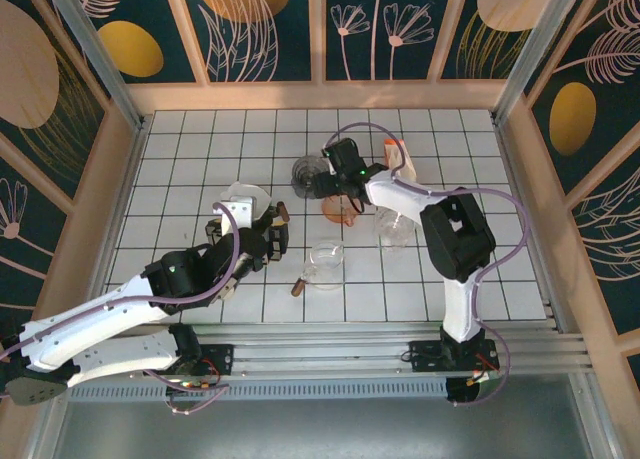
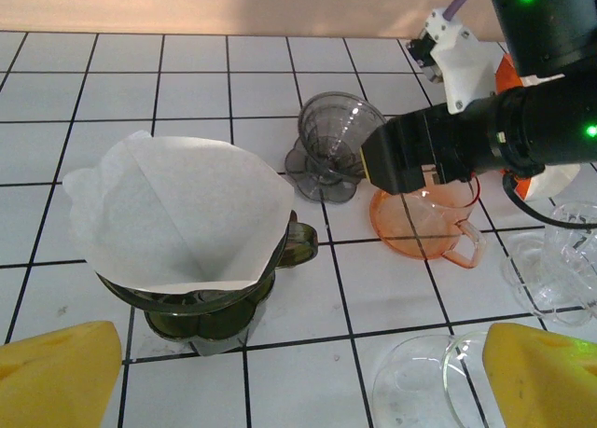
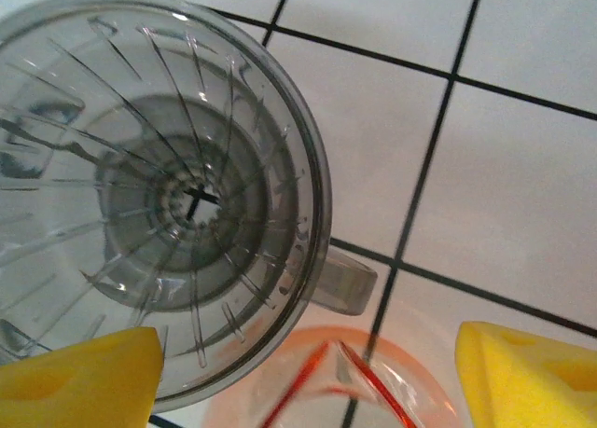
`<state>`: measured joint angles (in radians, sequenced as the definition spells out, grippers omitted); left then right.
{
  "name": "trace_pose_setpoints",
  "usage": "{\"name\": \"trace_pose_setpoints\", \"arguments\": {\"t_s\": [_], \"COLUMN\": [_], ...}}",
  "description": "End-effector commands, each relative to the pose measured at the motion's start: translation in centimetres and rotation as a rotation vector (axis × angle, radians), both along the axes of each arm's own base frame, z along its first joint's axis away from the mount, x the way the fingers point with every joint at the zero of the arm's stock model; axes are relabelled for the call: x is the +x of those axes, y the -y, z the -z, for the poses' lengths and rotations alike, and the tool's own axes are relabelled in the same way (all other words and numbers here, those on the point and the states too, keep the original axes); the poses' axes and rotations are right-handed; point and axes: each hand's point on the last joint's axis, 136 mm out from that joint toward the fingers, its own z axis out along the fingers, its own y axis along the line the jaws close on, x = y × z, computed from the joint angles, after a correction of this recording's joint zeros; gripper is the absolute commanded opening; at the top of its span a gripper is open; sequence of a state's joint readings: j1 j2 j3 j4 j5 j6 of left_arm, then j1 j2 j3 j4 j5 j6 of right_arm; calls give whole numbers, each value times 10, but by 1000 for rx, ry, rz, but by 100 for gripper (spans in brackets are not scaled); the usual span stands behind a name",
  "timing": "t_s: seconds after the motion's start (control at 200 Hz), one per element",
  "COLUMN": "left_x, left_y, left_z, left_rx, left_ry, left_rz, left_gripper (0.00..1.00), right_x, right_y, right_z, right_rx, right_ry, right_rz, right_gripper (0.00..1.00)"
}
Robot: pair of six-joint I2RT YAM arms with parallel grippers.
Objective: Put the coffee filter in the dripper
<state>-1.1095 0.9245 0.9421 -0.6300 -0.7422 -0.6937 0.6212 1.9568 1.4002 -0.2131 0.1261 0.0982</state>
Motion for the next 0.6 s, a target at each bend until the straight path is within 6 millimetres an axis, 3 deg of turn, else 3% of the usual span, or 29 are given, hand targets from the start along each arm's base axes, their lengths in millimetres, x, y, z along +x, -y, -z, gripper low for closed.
{"name": "trace_pose_setpoints", "arguments": {"t_s": [0.0, 0.23, 0.455, 0.595], "left_x": [1, 1, 2, 2], "left_y": [-1, 2, 5, 4], "left_z": [-3, -2, 0, 1], "left_rx": [-13, -17, -11, -8], "left_ry": [20, 22, 16, 14], "left_rz": [-13, -4, 3, 0], "left_gripper": [99, 99, 99, 99], "right_x": [-7, -12, -4, -11], "right_y": [20, 20, 6, 7], "right_z": [-10, -13, -42, -48], "right_rx": [-68, -47, -3, -9], "right_ry": [31, 47, 126, 143], "right_rz": [35, 34, 20, 20], "right_gripper": [82, 82, 83, 83]}}
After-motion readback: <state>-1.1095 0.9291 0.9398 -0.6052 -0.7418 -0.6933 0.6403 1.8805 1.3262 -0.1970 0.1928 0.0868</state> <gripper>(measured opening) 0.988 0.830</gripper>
